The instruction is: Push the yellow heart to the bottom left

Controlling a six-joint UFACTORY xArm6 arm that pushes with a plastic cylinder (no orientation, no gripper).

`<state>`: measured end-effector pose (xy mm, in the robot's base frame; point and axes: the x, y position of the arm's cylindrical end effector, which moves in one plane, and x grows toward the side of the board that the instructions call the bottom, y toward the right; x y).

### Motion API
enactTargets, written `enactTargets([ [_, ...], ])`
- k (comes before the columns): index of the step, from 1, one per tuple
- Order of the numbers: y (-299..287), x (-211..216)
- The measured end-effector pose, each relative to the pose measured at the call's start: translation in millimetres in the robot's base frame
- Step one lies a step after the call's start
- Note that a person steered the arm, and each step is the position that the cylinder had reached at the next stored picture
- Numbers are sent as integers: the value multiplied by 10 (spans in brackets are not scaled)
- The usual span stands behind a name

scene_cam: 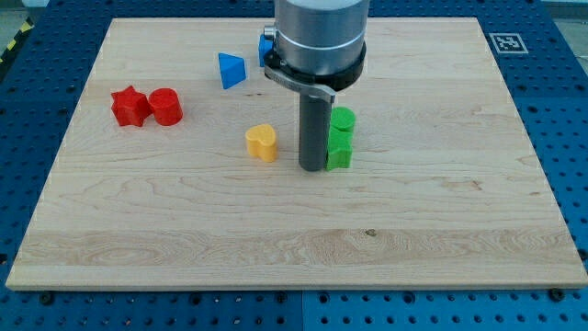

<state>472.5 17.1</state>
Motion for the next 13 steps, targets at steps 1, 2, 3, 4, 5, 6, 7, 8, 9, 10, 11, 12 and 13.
enactTargets([
  [1, 0, -220],
  [2, -62, -301],
  [3, -330, -301],
  [4, -686, -301],
  [5, -936, -284],
  [6, -1196, -131],
  [7, -1341, 169],
  [8, -1443, 482],
  [9, -1638, 776],
  [10, -1850, 1060],
  [11, -1870, 1118],
  [12, -1683, 1118],
  [13, -1506, 1217],
])
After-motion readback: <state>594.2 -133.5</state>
